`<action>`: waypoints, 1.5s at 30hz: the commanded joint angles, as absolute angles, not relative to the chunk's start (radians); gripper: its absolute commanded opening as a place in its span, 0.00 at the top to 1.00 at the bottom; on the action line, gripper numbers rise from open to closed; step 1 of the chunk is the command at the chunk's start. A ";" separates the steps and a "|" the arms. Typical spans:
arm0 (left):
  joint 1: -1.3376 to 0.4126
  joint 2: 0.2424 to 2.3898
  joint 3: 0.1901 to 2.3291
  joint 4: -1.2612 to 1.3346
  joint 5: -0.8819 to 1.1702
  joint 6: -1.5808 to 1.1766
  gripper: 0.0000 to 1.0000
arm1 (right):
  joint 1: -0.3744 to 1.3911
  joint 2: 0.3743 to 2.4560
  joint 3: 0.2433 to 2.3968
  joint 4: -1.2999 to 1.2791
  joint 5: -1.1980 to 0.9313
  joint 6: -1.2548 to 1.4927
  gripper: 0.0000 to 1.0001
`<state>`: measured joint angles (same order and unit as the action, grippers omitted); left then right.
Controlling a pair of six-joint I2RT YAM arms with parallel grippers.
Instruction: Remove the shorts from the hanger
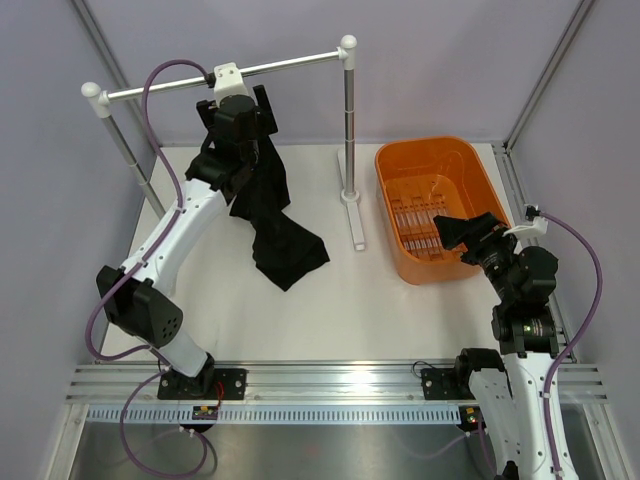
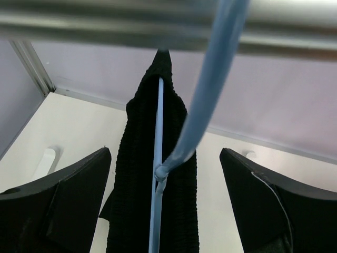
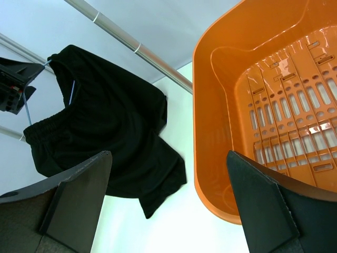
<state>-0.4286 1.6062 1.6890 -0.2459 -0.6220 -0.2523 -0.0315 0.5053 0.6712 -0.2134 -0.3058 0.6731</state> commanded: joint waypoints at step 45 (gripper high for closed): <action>-0.428 1.510 2.017 -0.732 -0.310 -0.176 1.00 | -0.025 0.555 0.644 -0.130 -0.359 0.606 0.01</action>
<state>-0.4282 1.5574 2.0457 -0.7120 -0.4152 -0.1623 -0.0315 0.5503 0.6392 -0.1551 -0.3351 0.6399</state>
